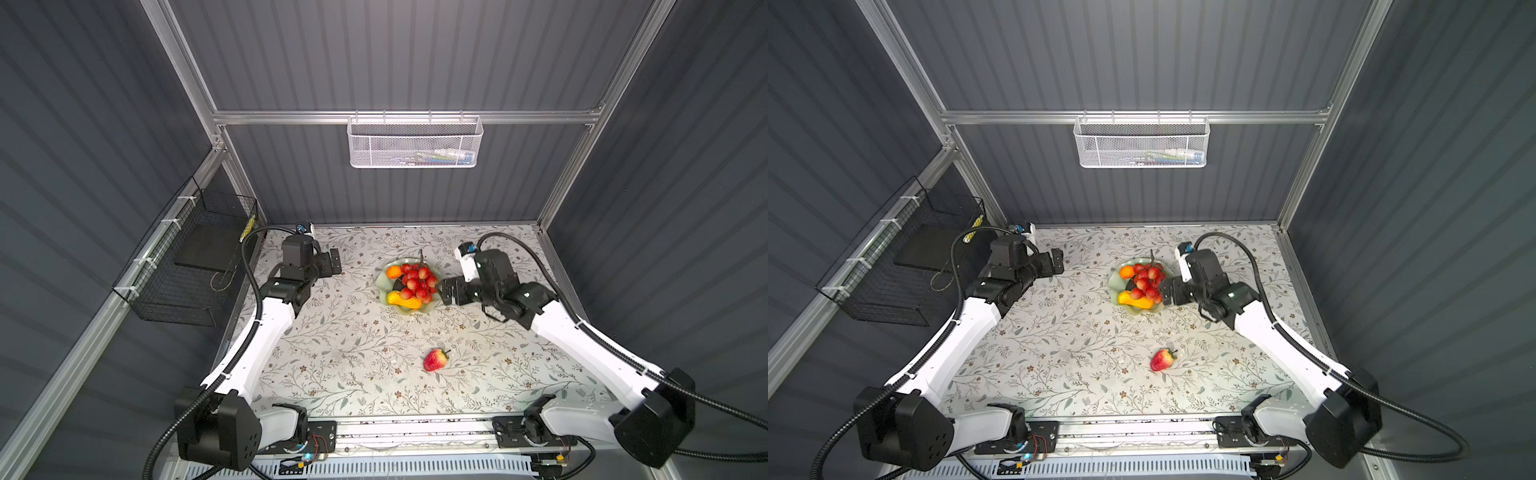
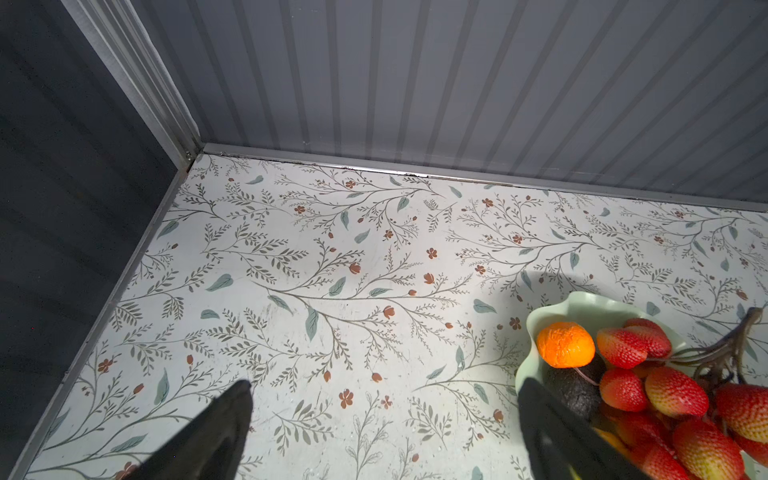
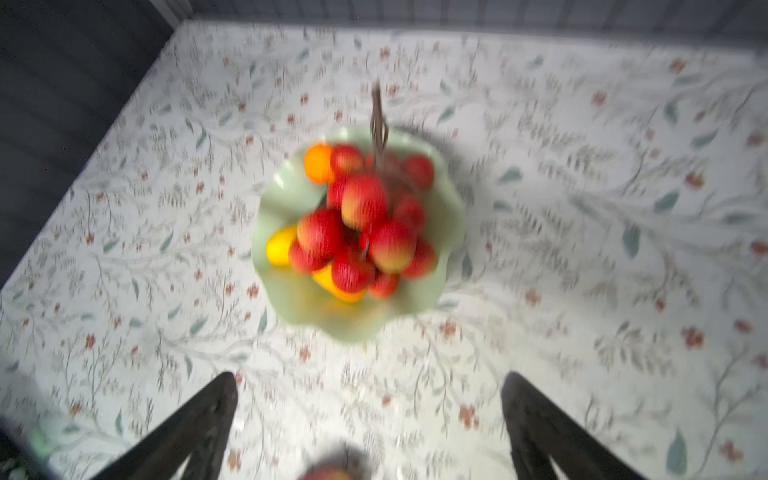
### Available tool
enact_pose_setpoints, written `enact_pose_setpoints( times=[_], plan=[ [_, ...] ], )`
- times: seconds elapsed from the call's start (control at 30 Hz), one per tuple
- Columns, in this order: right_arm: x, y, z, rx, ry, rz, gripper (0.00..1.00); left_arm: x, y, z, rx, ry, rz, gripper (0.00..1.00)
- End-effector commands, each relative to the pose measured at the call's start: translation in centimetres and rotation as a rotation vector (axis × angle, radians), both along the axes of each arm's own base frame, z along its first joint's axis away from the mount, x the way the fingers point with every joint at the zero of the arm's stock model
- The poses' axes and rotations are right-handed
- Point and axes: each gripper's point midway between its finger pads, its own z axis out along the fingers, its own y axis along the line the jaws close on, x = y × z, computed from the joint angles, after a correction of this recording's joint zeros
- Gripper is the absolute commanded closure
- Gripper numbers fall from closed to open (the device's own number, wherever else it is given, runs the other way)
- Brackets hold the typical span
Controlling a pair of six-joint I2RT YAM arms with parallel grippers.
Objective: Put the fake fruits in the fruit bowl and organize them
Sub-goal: 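Move the right gripper to the red-yellow peach and grasp it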
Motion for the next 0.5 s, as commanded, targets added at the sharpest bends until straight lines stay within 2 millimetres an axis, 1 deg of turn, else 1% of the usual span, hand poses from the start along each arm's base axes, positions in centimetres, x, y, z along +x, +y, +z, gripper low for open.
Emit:
enact_pose_setpoints(
  times=[0.0, 0.03, 0.13, 0.23, 0.33, 0.47],
  plan=[
    [-5.3, -0.8, -6.5, -0.049, 0.224, -0.064, 0.03, -0.3, 0.1, 0.9, -0.003, -0.008, -0.005, 0.00],
    [-6.8, -0.6, -7.9, -0.053, 0.273, -0.058, 0.04, -0.3, 0.1, 0.9, -0.002, -0.008, -0.006, 0.00],
    [-9.7, 0.6, -10.4, -0.031, 0.385, -0.040, 0.06, -0.3, 0.1, 0.8, -0.001, -0.006, -0.005, 0.00],
    [-11.5, 2.0, -11.9, 0.008, 0.444, -0.013, 0.09, -0.3, 0.1, 0.9, -0.002, -0.006, -0.005, 0.00],
    [-12.2, 2.8, -13.2, 0.014, 0.489, -0.003, 0.10, -0.3, 0.1, 0.9, -0.003, -0.008, -0.007, 0.00],
    [-11.8, 3.3, -14.1, 0.008, 0.504, -0.010, 0.11, -0.4, 0.2, 1.1, -0.002, -0.012, -0.004, 0.00]
  ],
)
